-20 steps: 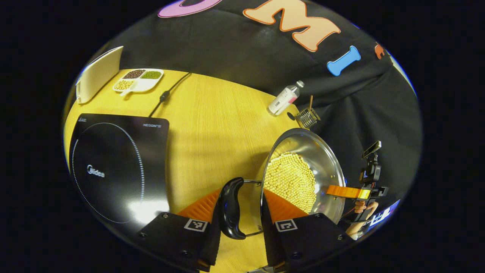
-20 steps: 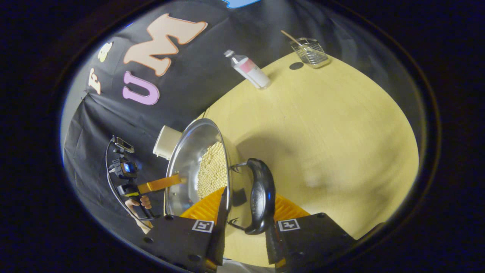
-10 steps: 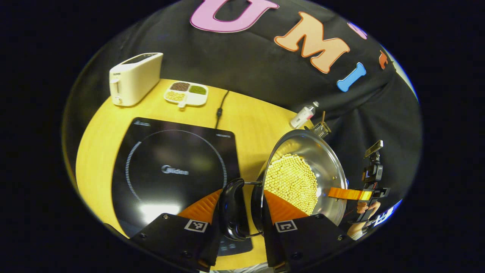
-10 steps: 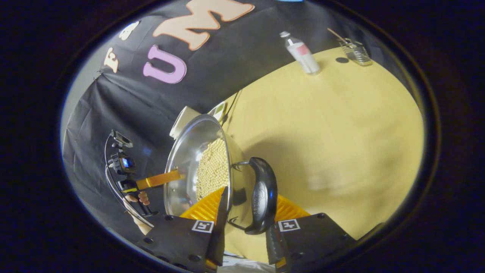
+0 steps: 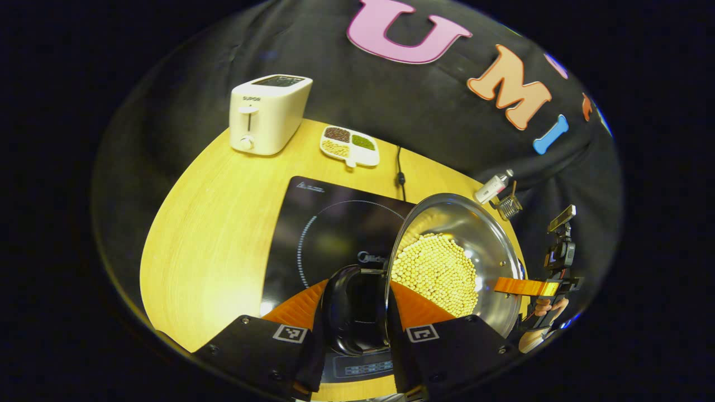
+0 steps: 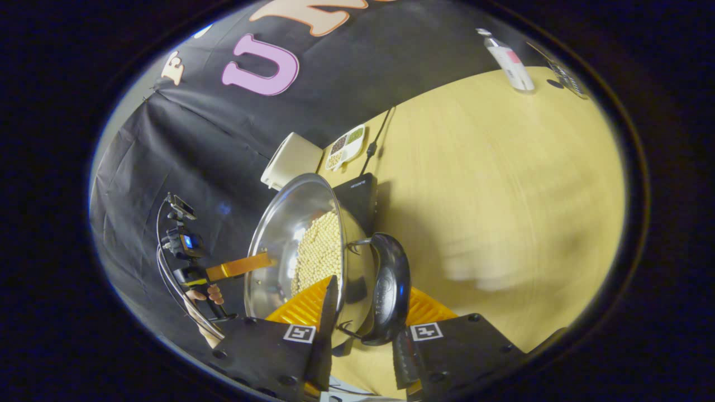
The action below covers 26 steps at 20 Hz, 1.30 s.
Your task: First push the handle of the pot to place it horizontally, then grasp the pot with both hands and set it on the induction cooktop.
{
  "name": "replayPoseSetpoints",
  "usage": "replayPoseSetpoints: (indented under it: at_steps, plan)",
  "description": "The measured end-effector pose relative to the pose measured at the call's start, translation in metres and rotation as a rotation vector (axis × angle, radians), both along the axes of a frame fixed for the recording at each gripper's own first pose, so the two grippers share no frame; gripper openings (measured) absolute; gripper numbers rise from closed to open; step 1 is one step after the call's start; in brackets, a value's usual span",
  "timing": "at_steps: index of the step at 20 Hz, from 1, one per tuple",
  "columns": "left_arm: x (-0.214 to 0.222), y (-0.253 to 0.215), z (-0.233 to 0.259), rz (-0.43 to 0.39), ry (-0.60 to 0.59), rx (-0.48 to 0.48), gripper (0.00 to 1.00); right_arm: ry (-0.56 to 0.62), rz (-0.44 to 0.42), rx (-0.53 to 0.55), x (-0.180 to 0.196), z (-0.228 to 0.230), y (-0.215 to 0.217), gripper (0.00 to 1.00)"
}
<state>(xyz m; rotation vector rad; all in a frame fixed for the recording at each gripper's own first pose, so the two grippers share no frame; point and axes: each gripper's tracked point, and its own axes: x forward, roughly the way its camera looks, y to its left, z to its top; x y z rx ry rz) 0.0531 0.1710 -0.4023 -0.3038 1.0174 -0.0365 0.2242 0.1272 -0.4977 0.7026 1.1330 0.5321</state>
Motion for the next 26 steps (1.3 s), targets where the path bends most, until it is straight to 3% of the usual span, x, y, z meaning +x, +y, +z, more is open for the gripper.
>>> replayPoseSetpoints:
  at_steps: [3, 4, 5, 6, 12, 23, 24, 25, 26]
  plan:
    - [0.004, 0.026, 0.0, 0.022, 0.002, 0.013, 0.5, -0.006, 0.009, 0.002, 0.015, 0.008, -0.003, 0.39]
    - [0.006, 0.033, 0.002, 0.026, -0.002, 0.022, 0.5, -0.008, 0.009, 0.006, 0.013, 0.006, 0.001, 0.47]
    - [0.009, 0.04, 0.004, 0.027, -0.01, 0.035, 0.5, -0.007, 0.008, 0.011, 0.016, 0.005, 0.001, 0.47]
    - [0.012, 0.046, 0.006, 0.023, -0.02, 0.053, 0.5, -0.009, 0.009, 0.014, 0.014, 0.002, 0.002, 0.39]
    - [0.026, 0.071, 0.016, 0.011, -0.062, 0.136, 0.49, -0.007, -0.002, 0.026, 0.018, -0.009, -0.005, 0.39]
    - [0.03, 0.073, -0.01, 0.034, -0.022, 0.109, 0.55, 0.007, -0.011, 0.005, 0.02, -0.003, -0.013, 0.39]
    - [0.03, 0.074, -0.01, 0.033, -0.014, 0.112, 0.54, 0.009, -0.009, 0.01, 0.021, -0.003, -0.014, 0.47]
    - [0.027, 0.074, -0.01, 0.037, -0.006, 0.115, 0.54, 0.009, -0.008, 0.014, 0.024, -0.002, -0.014, 0.39]
    - [0.027, 0.075, -0.01, 0.042, -0.007, 0.123, 0.58, -0.001, -0.003, 0.015, 0.023, 0.001, -0.018, 0.42]
